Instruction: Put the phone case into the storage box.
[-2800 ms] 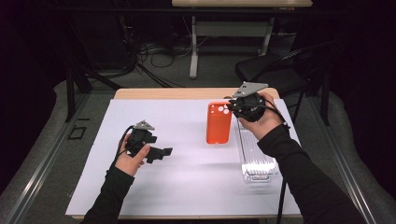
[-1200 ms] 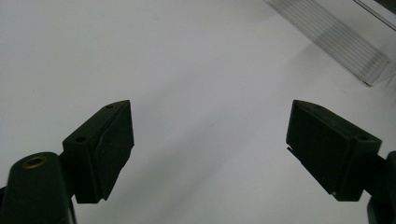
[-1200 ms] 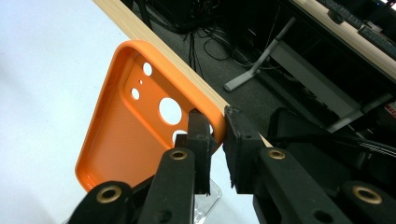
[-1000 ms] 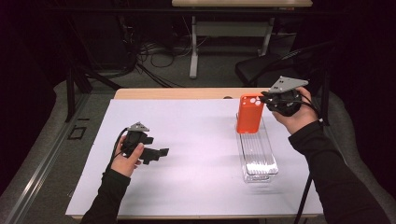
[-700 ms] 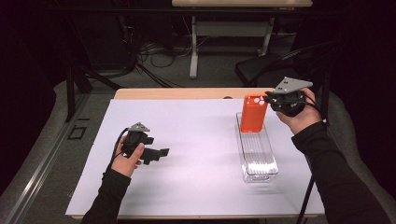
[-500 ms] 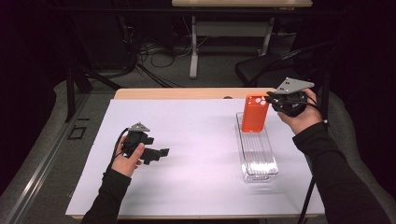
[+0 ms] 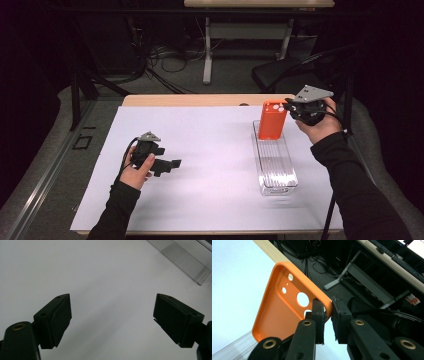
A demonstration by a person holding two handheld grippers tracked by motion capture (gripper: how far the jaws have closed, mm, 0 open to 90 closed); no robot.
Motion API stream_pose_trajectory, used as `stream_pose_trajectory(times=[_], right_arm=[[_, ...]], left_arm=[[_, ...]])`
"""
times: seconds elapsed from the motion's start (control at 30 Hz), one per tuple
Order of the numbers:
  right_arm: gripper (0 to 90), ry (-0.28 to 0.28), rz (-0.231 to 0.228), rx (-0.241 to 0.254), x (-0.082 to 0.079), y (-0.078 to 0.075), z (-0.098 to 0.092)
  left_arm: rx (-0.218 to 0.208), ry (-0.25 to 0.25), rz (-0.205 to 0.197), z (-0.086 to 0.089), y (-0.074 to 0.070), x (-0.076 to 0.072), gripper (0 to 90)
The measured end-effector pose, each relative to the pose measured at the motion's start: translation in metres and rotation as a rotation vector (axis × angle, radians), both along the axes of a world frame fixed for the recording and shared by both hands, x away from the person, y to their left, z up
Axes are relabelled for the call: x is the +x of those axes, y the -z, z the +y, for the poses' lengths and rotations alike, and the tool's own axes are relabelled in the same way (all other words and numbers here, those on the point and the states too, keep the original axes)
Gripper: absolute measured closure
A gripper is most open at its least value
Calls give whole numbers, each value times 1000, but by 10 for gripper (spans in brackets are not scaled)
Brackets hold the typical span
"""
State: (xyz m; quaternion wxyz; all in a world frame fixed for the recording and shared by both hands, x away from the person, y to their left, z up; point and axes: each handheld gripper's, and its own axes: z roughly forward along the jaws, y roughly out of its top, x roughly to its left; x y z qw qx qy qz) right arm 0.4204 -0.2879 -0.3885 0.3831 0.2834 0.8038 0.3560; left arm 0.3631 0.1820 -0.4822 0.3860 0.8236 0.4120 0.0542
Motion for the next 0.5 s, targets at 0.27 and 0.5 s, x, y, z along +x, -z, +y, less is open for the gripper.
stream_pose_trajectory(times=[0.27,0.5], right_arm=[[818,12,-17,-16,8,18,-1],[818,19,-31,-31,15,31,0]], left_arm=[[2,-1,2,0,1,1,155],[2,-2,3,0,2,1,155]])
